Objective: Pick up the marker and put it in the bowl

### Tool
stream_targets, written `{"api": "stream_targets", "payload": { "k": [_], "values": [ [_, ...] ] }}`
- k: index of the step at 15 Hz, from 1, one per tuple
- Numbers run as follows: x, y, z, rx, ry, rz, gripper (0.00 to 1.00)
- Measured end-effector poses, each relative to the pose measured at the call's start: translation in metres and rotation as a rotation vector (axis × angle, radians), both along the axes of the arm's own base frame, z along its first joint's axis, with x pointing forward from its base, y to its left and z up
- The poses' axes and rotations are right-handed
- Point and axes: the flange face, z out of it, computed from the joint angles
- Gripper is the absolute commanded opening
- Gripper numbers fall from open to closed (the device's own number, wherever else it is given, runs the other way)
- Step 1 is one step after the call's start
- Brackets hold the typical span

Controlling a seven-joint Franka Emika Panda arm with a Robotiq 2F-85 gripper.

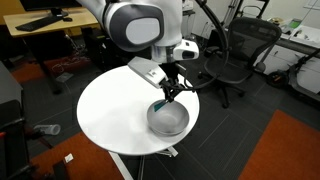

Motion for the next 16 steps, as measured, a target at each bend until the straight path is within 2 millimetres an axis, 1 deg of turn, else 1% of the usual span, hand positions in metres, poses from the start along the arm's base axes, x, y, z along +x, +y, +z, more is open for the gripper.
{"api": "stream_targets", "payload": {
  "k": [6,7,8,9,13,14,16],
  "values": [
    [-0.006,-0.009,-0.030,0.035,0.023,-0.045,0.05],
    [-0.007,-0.010,-0.034,0.039,0.025,-0.051,0.13],
    [-0.008,-0.011,-0.038,0.042,0.027,-0.055,0.44],
    [-0.008,-0.011,-0.041,0.045,0.030,-0.058,0.45],
    [-0.010,-0.012,-0.050,0.053,0.036,-0.067,0.73],
    [-0.010,-0.011,-0.050,0.053,0.036,-0.067,0.81],
    [-0.009,-0.012,-0.050,0.052,0.032,-0.067,0.95]
  ]
}}
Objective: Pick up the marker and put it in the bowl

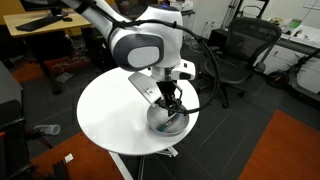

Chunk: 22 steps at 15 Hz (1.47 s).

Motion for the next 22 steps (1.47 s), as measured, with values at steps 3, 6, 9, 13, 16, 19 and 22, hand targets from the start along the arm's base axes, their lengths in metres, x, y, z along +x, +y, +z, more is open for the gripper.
{"api": "stream_targets", "payload": {
  "k": [3,6,9,13,16,19,22],
  "values": [
    [0.002,0.001,0.007,-0.008,-0.027,0.002,1.00],
    [-0.002,0.005,0.025,-0.019,-0.069,0.007,1.00],
    [-0.011,0.012,0.052,-0.030,-0.107,0.015,1.00],
    [-0.031,0.023,0.095,-0.045,-0.140,0.009,1.00],
    [-0.050,0.033,0.123,-0.062,-0.157,0.009,1.00],
    [-0.064,0.042,0.145,-0.070,-0.176,0.013,1.00],
    [-0.063,0.041,0.140,-0.068,-0.168,0.013,1.00]
  ]
}}
